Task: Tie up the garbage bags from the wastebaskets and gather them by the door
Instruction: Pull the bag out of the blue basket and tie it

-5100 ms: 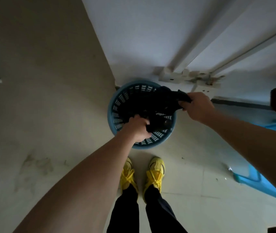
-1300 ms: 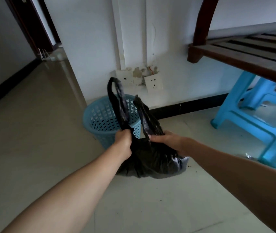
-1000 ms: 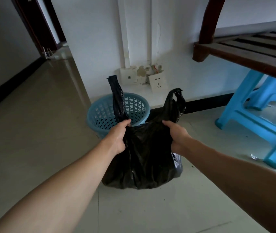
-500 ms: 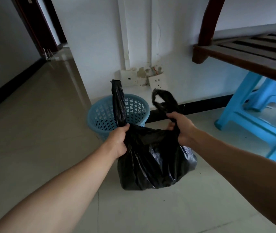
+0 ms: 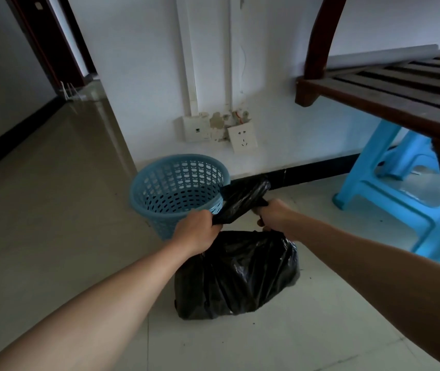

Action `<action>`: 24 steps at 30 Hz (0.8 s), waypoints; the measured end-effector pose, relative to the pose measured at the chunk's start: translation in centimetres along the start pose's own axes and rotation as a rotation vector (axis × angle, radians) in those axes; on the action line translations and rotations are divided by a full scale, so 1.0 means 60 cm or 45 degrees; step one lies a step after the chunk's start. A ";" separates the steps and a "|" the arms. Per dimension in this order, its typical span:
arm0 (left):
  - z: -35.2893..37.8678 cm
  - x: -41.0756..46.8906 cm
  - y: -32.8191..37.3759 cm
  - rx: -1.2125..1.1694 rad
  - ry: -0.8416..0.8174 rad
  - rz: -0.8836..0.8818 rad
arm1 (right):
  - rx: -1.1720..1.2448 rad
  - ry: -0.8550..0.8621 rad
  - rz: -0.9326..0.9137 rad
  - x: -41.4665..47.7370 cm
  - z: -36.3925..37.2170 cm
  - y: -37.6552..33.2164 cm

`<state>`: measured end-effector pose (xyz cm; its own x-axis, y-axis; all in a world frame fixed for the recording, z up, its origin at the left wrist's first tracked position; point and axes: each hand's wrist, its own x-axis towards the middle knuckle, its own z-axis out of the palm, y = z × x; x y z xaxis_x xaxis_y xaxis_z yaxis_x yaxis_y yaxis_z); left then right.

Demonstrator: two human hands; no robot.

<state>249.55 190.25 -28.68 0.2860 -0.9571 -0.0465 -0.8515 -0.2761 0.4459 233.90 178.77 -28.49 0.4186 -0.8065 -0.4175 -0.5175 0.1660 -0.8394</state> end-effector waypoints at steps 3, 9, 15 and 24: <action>0.003 -0.004 0.007 0.188 -0.053 -0.033 | -0.080 -0.280 -0.043 -0.001 -0.006 -0.001; 0.004 -0.006 0.008 0.499 -0.054 0.172 | 0.225 -0.486 0.005 -0.010 -0.028 -0.027; 0.026 -0.015 0.020 0.350 -0.061 0.298 | 0.467 -0.015 0.087 -0.008 -0.013 -0.024; -0.016 -0.004 -0.022 -1.336 -0.412 -0.515 | 0.531 -0.541 0.057 -0.035 -0.053 -0.045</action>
<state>251.03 190.90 -28.42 0.1988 -0.8354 -0.5124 0.0996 -0.5029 0.8586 232.03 178.23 -24.23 0.7096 -0.5101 -0.4861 -0.2408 0.4728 -0.8476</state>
